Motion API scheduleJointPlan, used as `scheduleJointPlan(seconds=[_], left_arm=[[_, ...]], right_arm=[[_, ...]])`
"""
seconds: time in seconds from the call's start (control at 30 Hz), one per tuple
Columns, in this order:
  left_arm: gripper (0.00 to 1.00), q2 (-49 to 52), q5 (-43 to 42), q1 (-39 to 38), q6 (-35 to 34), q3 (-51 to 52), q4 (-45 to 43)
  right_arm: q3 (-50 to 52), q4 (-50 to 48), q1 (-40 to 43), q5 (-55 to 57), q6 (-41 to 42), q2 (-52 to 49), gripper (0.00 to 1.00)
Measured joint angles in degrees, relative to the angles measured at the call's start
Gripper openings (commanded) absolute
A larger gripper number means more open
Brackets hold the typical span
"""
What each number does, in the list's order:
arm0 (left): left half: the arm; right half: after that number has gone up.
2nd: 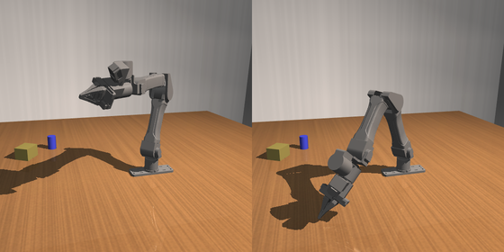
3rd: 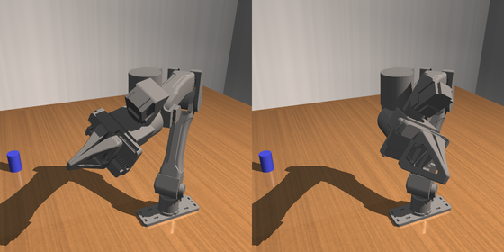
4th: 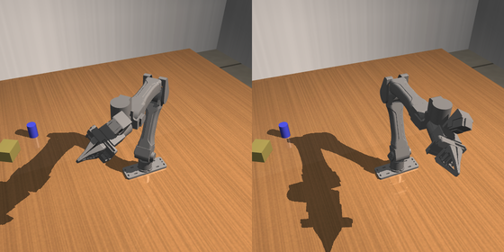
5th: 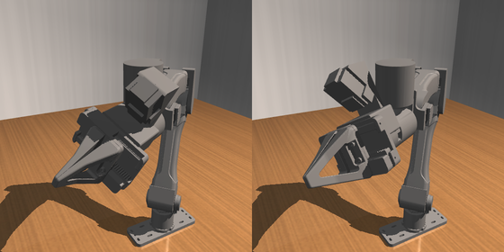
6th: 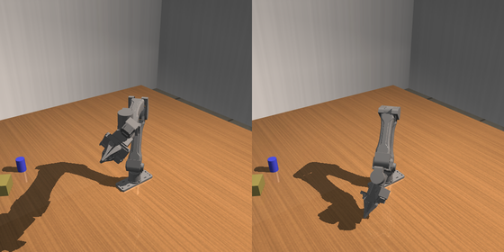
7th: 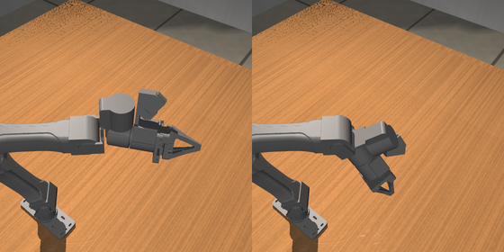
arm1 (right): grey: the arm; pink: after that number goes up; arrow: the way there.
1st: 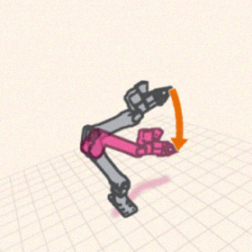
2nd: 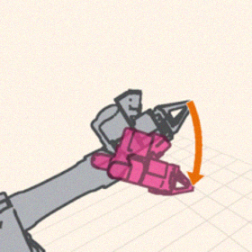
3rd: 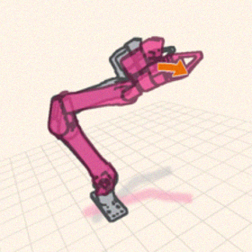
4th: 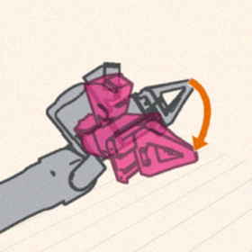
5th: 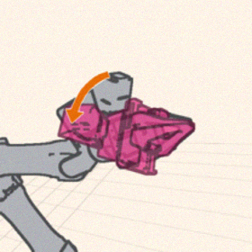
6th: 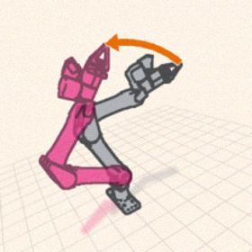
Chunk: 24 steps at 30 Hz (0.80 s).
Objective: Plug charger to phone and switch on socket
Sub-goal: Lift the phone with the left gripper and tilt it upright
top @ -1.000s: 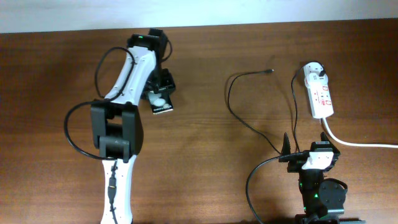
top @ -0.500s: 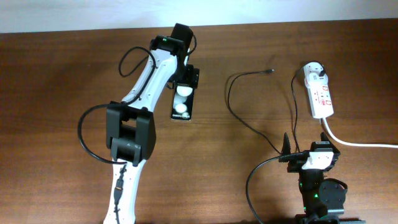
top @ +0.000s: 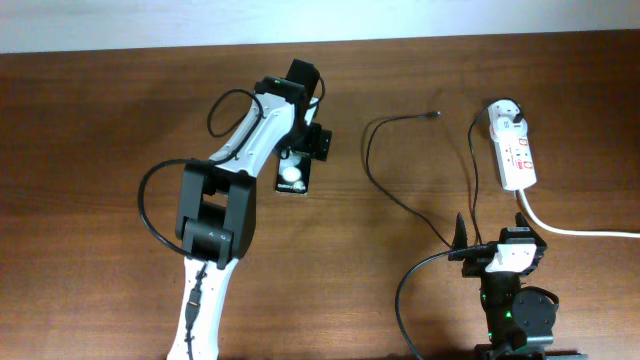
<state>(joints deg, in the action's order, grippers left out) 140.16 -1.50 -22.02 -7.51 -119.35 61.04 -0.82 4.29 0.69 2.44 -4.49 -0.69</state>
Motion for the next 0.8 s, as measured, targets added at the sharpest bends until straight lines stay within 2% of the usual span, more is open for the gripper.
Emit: scheduleJointPlan(seconds=[0.4,0.7,0.8], left_arm=[[0.99,-0.1,0.5,-0.1,0.0,1.2,1.0],[0.99,-2.8,1.4,-0.2,0.0,6.5,-1.8],[0.99,-2.9,1.6,-0.2,-5.5,6.7,-2.9]], right_arm=[[0.0,0.0,0.0,0.0,0.0,0.0,0.99],[0.0,0.0,0.0,0.0,0.0,0.0,0.99],[0.0,0.0,0.0,0.0,0.0,0.0,0.99]])
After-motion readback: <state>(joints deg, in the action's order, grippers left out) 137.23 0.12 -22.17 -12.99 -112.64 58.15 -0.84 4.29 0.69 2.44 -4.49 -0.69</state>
